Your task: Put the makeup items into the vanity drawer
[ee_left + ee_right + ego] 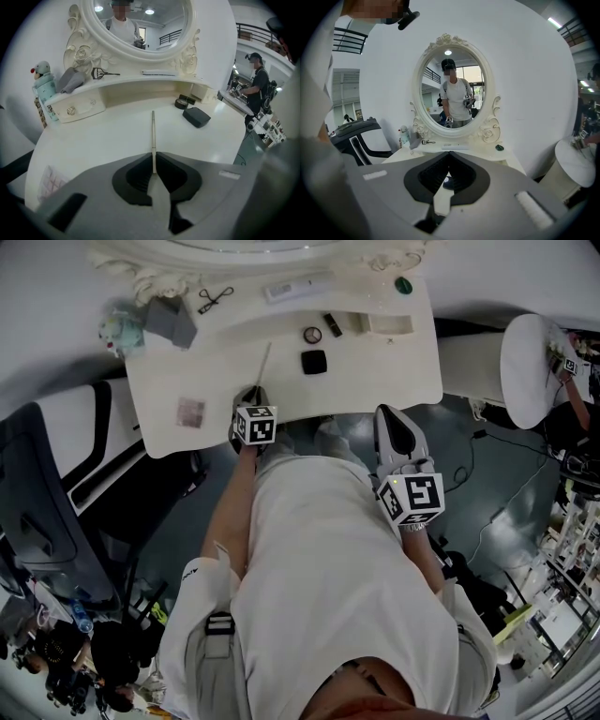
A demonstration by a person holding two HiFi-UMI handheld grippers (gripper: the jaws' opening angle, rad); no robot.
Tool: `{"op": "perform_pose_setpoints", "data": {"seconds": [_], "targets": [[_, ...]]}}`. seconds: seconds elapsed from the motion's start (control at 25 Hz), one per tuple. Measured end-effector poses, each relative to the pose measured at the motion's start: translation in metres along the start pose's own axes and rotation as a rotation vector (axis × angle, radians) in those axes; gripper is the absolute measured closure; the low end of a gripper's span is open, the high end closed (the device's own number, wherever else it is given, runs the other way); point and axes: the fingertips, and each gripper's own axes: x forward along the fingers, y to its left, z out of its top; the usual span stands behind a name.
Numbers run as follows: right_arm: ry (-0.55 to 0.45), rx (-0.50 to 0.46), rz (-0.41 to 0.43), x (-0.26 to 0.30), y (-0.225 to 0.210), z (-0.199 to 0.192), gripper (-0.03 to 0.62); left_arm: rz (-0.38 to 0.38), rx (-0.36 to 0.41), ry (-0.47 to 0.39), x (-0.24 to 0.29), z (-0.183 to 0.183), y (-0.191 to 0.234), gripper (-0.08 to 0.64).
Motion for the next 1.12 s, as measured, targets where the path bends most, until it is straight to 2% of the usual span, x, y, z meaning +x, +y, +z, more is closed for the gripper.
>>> {"op": "perform_pose_setpoints", "data": {"seconds": [0.28, 0.44, 0.6, 0.84, 1.12], "targets": [[-0.022, 0.019, -0.01, -0.003, -0.007, 0.0, 0.584, -0.048, -0.036, -0.06, -0.023, 0.016, -0.009, 0.528], [-0.032, 0.027, 0.006, -0.005, -0.013, 0.0, 0.584, -0.08, -0.014, -0.084, -0.039, 0.036, -0.028, 0.528], [-0.041, 0.029, 0.033, -0.005, -0.027, 0.003, 0.584, -0.159, -0.007, -0.096, -0.049, 0.059, -0.062, 0.528], [-0.058, 0.031, 0.062, -0.009, -0.067, 0.008, 0.584, -0.255, 0.038, -0.077, -0.056, 0.098, -0.126, 0.528], [-0.059, 0.044, 0.084, -0.007, -0.126, 0.006, 0.584, -0.253, 0.087, -0.001, -0.029, 0.126, -0.184, 0.526]]}}
